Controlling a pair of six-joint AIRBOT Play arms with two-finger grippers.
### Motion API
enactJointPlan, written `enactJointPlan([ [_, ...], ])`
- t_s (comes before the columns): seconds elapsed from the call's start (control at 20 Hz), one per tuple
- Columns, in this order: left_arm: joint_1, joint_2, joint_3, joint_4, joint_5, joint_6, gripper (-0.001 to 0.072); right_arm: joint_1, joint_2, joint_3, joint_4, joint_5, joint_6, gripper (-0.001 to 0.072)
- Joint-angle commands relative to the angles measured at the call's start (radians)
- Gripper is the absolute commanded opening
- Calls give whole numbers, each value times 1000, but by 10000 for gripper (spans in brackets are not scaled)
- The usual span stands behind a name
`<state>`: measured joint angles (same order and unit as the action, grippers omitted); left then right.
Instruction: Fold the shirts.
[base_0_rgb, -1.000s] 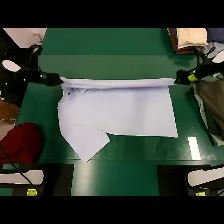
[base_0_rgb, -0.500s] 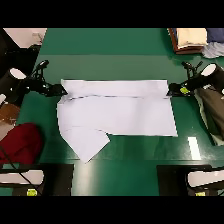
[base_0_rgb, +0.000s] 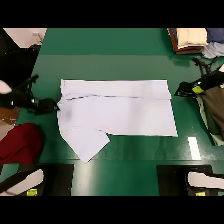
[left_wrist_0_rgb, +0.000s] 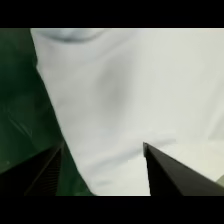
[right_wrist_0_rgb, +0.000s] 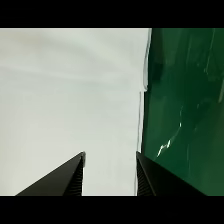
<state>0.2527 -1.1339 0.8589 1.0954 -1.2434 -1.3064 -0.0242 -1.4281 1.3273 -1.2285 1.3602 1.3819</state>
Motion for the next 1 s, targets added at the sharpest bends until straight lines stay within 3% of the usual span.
enactJointPlan([
  [0.0, 10, 212, -251, -5, -52, -85, 583, -26, 75, 0, 6, 34, -4, 383],
  [0.15, 10, 302, -402, -58, -59, -85, 584, -26, 109, 0, 5, 31, -22, 382],
  [0.4, -16, 302, -495, -124, -10, -74, 583, -26, 133, 0, 5, 40, -22, 382],
  [0.75, -155, 302, -534, -216, 217, -102, 582, -26, 133, 0, 6, 89, -23, 382],
  [0.8, -170, 302, -534, -230, 227, -111, 504, -27, 133, 0, 5, 92, -26, 382],
  [0.9, -192, 302, -534, -244, 213, -109, 113, -27, 133, 0, 5, 116, -39, 381],
  [0.95, -197, 302, -533, -252, 205, -108, 29, -28, 133, -2, 3, 138, -40, 381],
])
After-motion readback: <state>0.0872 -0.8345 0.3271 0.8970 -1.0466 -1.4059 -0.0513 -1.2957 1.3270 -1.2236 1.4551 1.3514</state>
